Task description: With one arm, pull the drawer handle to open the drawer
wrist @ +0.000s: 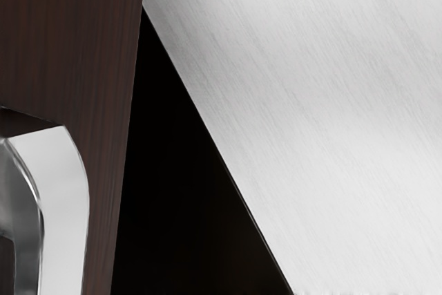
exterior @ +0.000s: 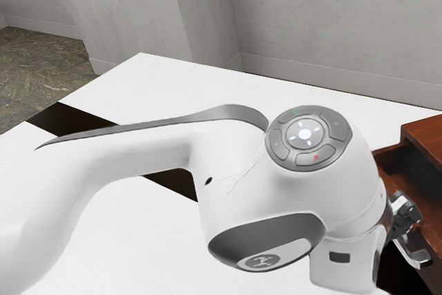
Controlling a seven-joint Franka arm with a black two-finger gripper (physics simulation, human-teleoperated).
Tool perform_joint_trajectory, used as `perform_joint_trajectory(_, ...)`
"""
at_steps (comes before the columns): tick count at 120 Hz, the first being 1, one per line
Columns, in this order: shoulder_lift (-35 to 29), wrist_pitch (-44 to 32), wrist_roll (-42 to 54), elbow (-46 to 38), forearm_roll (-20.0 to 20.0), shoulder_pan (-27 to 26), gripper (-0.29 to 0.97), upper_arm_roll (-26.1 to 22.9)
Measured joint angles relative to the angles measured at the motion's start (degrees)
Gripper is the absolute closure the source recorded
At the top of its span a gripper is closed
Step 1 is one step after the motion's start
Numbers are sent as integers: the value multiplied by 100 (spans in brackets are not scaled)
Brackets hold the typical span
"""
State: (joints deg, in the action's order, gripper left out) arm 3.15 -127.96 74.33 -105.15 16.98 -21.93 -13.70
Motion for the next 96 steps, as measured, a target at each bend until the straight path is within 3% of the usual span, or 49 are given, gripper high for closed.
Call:
perform_joint_trajectory(54,-641,-229,-22,-753,-34,-53,2,134)
perform_joint_trajectory(96,-879,193,-2,-840,-32,-70,2,113)
